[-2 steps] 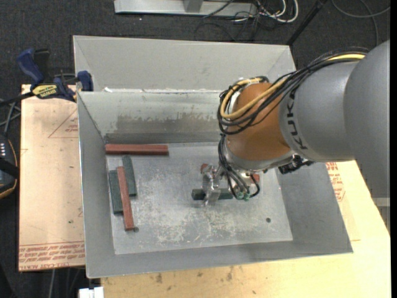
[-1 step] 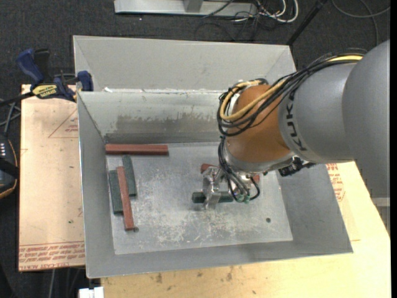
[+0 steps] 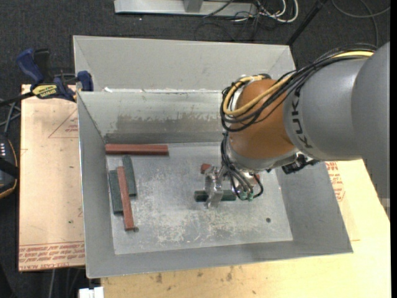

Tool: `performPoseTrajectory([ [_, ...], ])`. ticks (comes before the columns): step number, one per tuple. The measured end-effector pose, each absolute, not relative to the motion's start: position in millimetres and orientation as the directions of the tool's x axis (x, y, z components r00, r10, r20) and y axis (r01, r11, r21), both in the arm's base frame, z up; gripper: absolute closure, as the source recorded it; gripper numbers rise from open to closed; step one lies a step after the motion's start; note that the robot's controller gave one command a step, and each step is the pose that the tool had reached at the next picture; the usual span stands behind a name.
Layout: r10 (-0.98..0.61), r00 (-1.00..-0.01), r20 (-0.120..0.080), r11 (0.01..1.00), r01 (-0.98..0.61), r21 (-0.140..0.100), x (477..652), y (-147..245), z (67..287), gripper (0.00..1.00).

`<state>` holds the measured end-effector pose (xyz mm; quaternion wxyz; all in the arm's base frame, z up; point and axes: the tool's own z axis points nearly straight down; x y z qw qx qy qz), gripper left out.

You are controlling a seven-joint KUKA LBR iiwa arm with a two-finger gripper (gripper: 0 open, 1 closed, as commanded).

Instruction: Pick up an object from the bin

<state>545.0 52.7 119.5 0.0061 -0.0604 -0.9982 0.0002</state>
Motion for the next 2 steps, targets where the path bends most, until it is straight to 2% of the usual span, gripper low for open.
performPoseTrajectory([
  [1,0.121,-0.993,0.003,0.993,0.121,0.001,547.1,52.9,143.6,1.00],
  [2,0.120,-0.993,-0.003,0.993,0.120,0.002,548.7,53.1,157.5,1.00],
])
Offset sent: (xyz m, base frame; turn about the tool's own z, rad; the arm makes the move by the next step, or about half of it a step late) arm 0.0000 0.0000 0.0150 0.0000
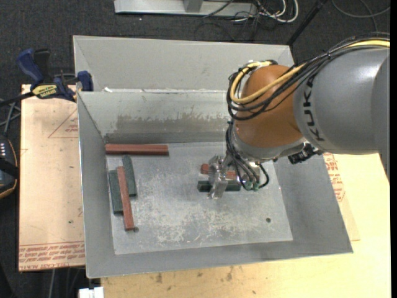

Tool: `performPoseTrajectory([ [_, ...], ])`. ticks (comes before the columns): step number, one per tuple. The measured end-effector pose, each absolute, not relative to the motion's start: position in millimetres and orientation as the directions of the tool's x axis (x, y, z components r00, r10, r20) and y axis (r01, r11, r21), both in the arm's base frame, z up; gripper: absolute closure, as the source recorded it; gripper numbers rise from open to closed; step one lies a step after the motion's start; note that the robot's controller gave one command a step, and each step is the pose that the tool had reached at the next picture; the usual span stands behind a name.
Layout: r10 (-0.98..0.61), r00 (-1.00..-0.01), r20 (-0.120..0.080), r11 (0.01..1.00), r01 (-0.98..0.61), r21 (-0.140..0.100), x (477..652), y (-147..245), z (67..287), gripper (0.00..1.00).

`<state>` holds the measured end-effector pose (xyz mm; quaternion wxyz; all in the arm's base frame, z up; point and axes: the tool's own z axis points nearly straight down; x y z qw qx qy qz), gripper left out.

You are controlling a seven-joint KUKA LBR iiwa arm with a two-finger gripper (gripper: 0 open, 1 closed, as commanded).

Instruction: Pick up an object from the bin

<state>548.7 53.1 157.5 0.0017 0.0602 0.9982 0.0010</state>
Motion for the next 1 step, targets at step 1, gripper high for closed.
performPoseTrajectory([
  [1,0.120,-0.993,-0.004,0.993,0.120,0.002,548.9,53.1,166.5,1.00],
])
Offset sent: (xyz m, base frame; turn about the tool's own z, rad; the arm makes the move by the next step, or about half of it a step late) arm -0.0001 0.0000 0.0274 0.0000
